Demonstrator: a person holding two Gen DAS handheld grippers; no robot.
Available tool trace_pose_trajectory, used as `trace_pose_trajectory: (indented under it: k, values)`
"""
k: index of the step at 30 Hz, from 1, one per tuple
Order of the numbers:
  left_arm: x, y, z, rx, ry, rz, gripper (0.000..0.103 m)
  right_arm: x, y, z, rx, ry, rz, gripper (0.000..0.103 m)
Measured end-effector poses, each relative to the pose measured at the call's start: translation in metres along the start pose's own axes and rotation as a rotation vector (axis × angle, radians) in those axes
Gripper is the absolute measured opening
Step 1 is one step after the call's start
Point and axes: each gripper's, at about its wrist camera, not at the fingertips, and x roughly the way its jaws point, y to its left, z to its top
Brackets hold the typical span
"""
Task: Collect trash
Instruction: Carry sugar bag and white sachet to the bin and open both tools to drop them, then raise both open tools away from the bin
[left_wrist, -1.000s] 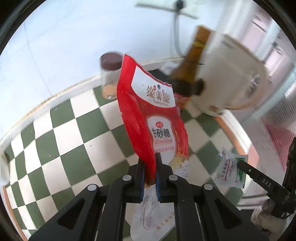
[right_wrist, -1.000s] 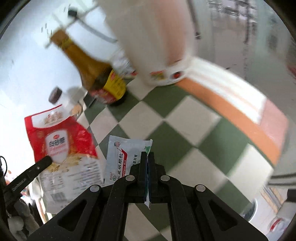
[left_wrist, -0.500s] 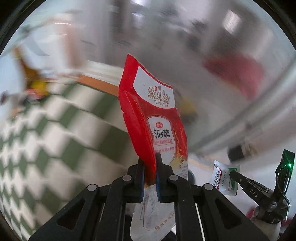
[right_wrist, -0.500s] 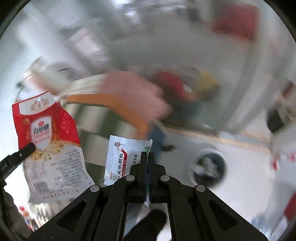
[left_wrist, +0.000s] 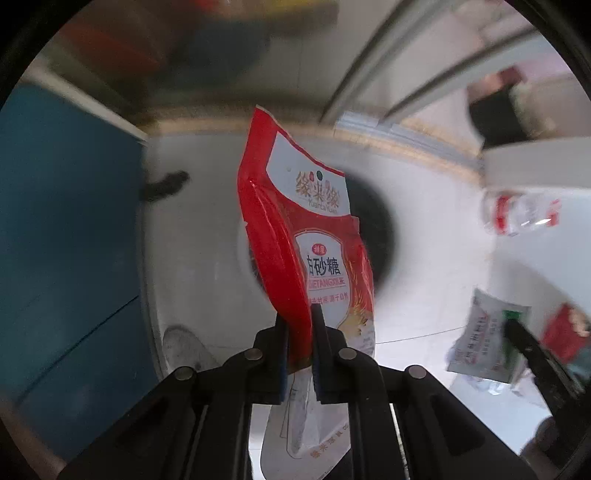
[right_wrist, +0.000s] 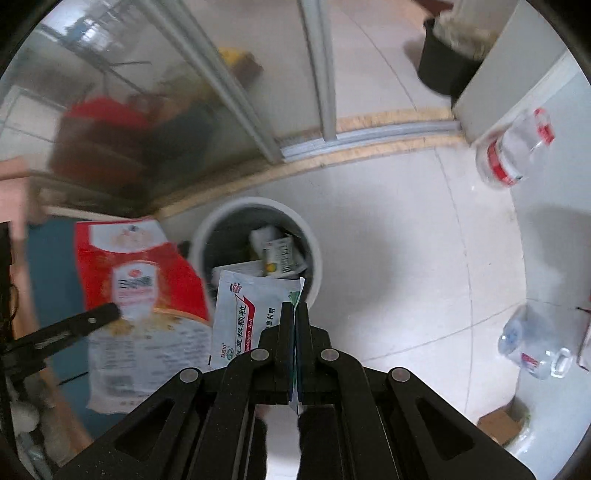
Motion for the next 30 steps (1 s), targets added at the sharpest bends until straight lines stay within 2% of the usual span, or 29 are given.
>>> trace_pose_trajectory:
  k: [3,4,5,7,8,9,10,13,14,15,16,17,18,21,23,26,27,28,29,30]
  values:
    - [0.071,-0.01,0.029,0.023,0.059,0.026,0.007,0.074,-0.002,0.013,0.005,0.019,0.002,0.0]
    - [0.088,-0.014,0.036,0.033,0.072,0.035,0.007,0.092,-0.002,0.016,0.005,0.025,0.005,0.0]
    - [0.098,-0.016,0.04,0.042,0.08,0.041,0.008,0.127,-0.005,0.023,0.0,0.031,0.01,0.0]
    - [0.122,-0.021,0.048,0.066,0.102,0.054,0.013,0.139,-0.005,0.025,0.002,0.034,0.013,0.0]
    - [0.126,-0.02,0.046,0.073,0.108,0.05,0.016,0.155,-0.007,0.029,0.006,0.045,0.023,0.0]
    - [0.129,-0.023,0.047,0.077,0.113,0.052,0.025,0.165,-0.006,0.031,0.007,0.057,0.027,0.0]
    - [0.128,-0.023,0.046,0.078,0.105,0.061,0.029,0.176,-0.006,0.033,0.013,0.067,0.033,0.001]
    - [0.114,-0.016,0.042,0.072,0.067,0.083,0.038,0.195,-0.003,0.039,0.02,0.108,0.042,0.005]
    - [0.113,-0.012,0.043,0.067,0.057,0.086,0.06,0.202,-0.003,0.041,0.022,0.121,0.046,0.012]
    - [0.11,-0.009,0.042,0.06,0.043,0.097,0.087,0.201,-0.002,0.041,0.021,0.119,0.04,0.019]
    - [0.1,-0.006,0.039,0.05,0.018,0.109,0.096,0.201,-0.002,0.041,0.021,0.119,0.04,0.036]
    - [0.094,-0.002,0.037,0.042,0.005,0.107,0.1,0.201,-0.002,0.042,0.023,0.117,0.038,0.049]
    - [0.089,0.0,0.035,0.034,-0.002,0.107,0.1,0.193,-0.001,0.042,0.036,0.109,0.069,0.052]
    - [0.063,0.008,0.019,0.018,-0.05,0.132,0.1,0.18,0.001,0.041,0.035,0.11,0.078,0.069]
    - [0.043,0.011,0.01,0.009,-0.1,0.152,0.1,0.165,0.002,0.038,0.024,0.098,0.082,0.085]
    - [0.015,0.012,-0.006,0.001,-0.185,0.227,0.1,0.144,0.007,0.032,-0.007,0.086,0.076,0.102]
    - [0.008,0.013,-0.011,-0.003,-0.209,0.249,0.1,0.136,0.01,0.029,-0.027,0.076,0.062,0.103]
    - [-0.003,0.012,-0.018,-0.008,-0.23,0.261,0.1,0.115,0.018,0.022,-0.082,0.042,0.008,0.103]
    - [-0.012,0.012,-0.024,-0.015,-0.242,0.264,0.1,0.115,0.018,0.022,-0.082,0.042,0.008,0.103]
    - [-0.023,0.011,-0.031,-0.024,-0.253,0.264,0.1,0.091,0.027,0.012,-0.138,0.002,-0.048,0.103]
